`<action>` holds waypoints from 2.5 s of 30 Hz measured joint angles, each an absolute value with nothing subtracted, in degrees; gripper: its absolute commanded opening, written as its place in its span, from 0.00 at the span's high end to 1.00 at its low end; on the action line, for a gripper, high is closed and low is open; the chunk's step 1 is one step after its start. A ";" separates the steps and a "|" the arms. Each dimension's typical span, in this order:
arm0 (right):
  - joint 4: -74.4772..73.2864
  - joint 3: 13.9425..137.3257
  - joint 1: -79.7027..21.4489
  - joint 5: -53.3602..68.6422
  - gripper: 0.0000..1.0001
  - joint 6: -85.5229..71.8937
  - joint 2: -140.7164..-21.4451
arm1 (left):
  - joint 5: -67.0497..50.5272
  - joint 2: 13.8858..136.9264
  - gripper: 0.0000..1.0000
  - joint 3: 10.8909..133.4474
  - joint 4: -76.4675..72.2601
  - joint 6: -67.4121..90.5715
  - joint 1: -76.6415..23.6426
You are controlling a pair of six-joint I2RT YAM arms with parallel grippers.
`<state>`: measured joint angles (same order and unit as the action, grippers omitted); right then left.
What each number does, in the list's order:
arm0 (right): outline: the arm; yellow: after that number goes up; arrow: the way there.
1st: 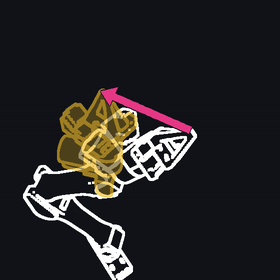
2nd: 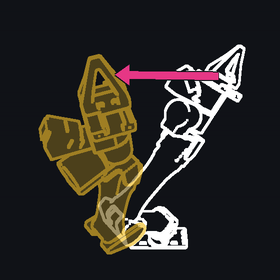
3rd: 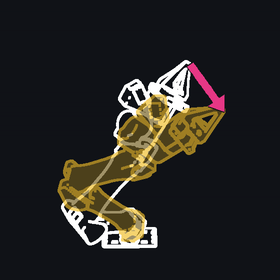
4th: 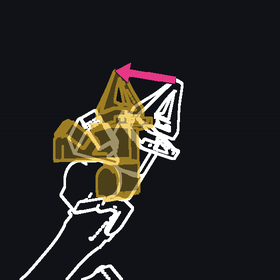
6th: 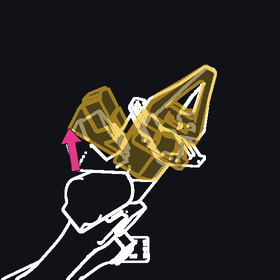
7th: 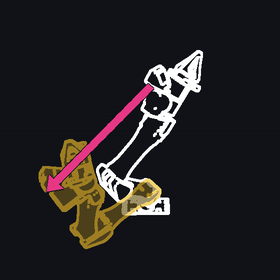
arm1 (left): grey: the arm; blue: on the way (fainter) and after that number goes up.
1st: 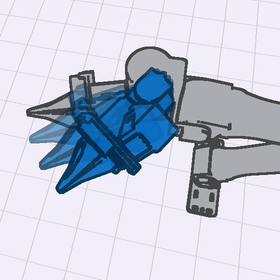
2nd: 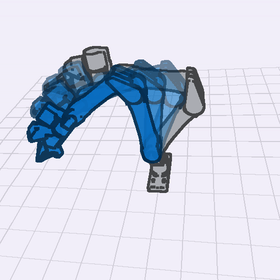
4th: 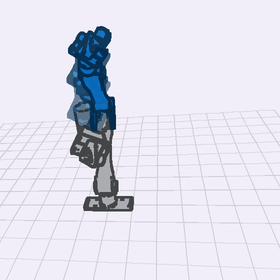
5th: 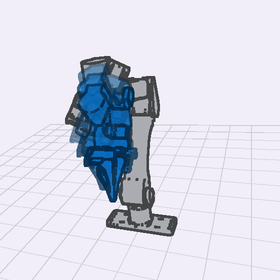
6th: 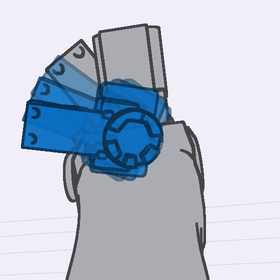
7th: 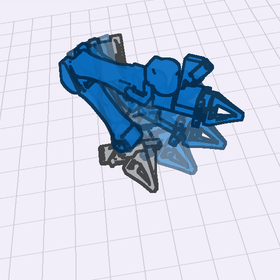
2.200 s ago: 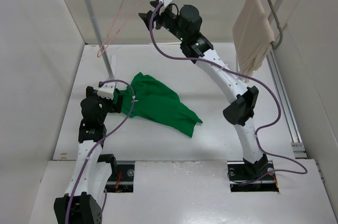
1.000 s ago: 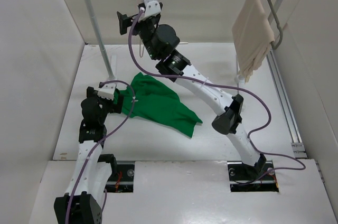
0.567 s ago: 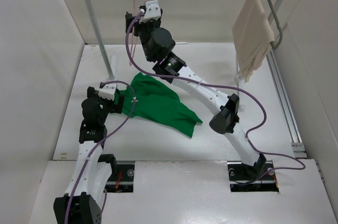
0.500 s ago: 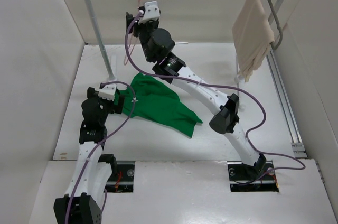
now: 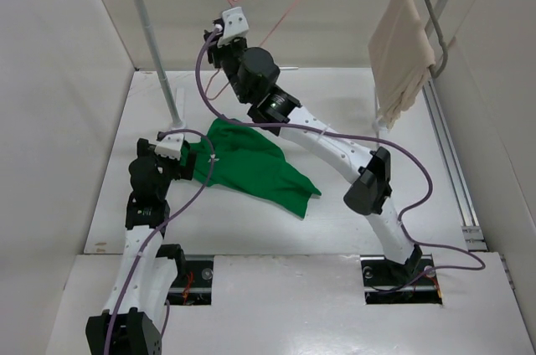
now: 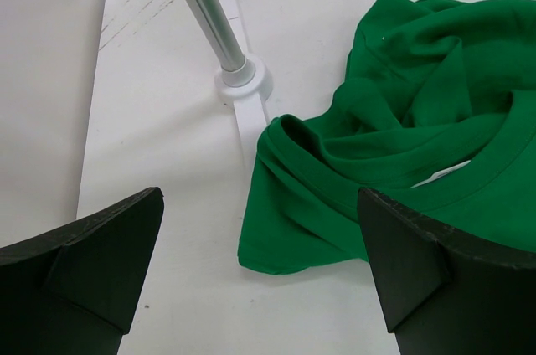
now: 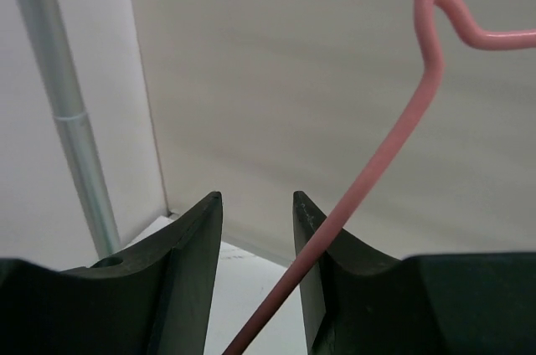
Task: Place the t-shirt on the hanger
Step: Grab a hanger with the right arm, then place tshirt on hanger
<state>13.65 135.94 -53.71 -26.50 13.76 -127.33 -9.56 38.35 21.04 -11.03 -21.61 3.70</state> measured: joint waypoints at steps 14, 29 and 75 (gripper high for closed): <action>12.14 105.56 -46.35 20.88 0.99 13.30 -103.81 | -13.34 36.42 0.19 21.04 -11.79 -21.89 3.70; -10.46 76.75 -36.69 53.19 1.00 18.55 -100.47 | -52.56 40.29 0.06 34.54 -23.00 -44.58 3.33; -18.24 84.31 -43.24 35.24 0.00 34.33 -101.08 | -58.08 53.25 1.00 49.19 19.11 -71.70 -1.17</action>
<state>-18.24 84.31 -43.24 35.24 34.33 -101.08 -58.08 53.25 49.19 19.11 -71.70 -1.17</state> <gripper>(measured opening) 0.995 0.035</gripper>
